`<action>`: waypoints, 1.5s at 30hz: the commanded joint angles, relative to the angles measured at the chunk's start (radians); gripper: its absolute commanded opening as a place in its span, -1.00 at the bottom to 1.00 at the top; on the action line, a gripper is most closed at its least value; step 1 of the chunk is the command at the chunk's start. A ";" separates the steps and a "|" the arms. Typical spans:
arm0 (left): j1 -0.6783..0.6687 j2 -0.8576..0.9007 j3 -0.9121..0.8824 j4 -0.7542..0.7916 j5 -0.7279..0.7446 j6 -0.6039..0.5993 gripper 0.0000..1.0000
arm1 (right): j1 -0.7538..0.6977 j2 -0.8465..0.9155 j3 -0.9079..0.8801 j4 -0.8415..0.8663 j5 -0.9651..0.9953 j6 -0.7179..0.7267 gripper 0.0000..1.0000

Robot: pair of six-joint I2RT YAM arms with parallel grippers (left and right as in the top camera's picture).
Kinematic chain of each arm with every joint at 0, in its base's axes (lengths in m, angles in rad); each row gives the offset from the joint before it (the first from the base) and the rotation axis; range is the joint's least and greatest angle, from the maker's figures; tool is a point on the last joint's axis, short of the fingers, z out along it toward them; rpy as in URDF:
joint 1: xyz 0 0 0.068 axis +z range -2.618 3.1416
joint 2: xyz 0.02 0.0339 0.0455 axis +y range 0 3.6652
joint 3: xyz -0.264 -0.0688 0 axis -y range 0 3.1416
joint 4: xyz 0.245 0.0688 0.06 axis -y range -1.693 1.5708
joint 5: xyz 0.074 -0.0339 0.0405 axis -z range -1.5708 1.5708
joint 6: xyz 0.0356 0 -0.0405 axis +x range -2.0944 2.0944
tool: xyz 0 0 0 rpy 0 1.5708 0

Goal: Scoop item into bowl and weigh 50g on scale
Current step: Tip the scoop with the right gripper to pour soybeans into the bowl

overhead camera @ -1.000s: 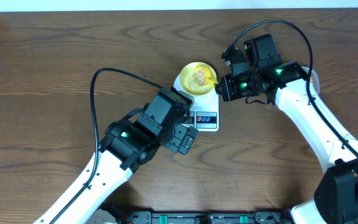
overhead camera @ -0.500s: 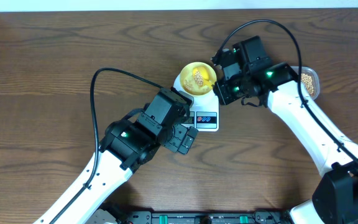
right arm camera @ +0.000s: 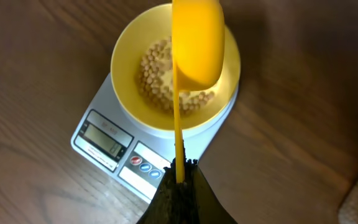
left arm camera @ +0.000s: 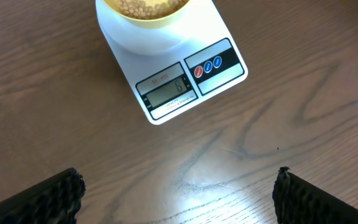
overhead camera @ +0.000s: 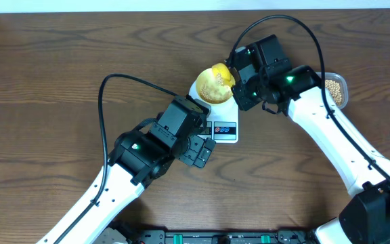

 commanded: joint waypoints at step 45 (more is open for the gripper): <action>0.003 0.000 0.023 -0.002 -0.002 0.009 0.98 | 0.091 -0.002 0.158 -0.085 0.220 0.073 -0.99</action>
